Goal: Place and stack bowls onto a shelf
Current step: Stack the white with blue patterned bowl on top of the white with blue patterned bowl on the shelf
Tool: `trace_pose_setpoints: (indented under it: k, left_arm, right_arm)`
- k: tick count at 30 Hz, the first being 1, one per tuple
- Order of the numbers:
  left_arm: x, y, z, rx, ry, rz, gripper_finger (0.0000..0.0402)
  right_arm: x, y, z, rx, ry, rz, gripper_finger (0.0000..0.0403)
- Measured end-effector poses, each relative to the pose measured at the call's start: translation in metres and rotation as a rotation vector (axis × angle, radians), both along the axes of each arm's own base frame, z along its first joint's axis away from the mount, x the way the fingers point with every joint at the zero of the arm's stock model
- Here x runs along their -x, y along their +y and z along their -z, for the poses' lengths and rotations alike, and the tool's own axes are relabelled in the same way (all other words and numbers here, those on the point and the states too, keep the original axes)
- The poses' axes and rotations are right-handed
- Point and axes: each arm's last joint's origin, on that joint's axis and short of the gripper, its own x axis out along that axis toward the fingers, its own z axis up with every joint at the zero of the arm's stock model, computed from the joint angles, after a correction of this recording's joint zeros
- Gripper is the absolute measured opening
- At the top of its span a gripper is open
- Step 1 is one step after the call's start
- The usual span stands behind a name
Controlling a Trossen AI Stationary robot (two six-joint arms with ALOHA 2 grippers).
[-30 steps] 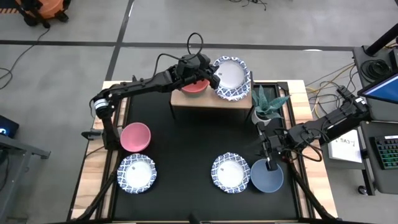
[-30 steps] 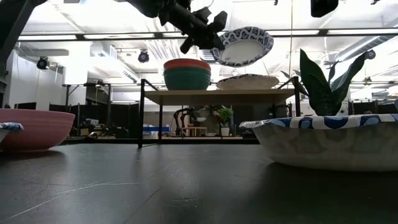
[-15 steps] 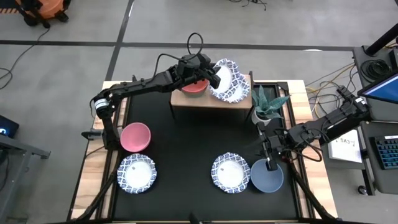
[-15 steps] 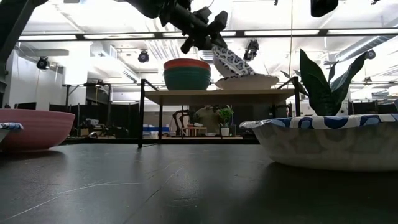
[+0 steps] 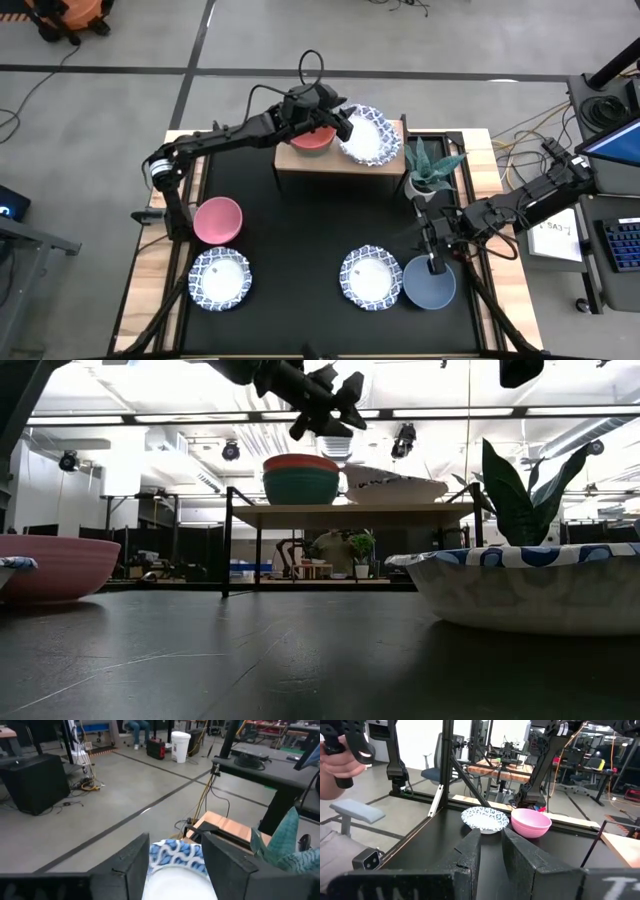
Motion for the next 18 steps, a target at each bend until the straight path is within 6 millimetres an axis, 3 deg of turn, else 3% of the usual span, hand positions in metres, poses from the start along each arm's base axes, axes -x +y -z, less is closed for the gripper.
trace_pose_setpoints:
  k: [5, 10, 18]
  left_arm:
    - [0.001, -0.005, -0.014, -0.026, 0.023, 0.052, 0.0181]
    - [0.007, -0.031, -0.042, -0.050, 0.072, 0.227, 0.0180]
    - [0.058, -0.089, -0.070, -0.107, 0.190, 0.365, 0.0166]
  right_arm:
    - [0.000, 0.000, 0.000, -0.011, 0.002, 0.001, 0.0068]
    - [-0.001, -0.003, 0.000, -0.052, 0.012, 0.118, 0.0068]
    - [-0.007, -0.007, 0.011, -0.132, 0.089, 0.312, 0.0068]
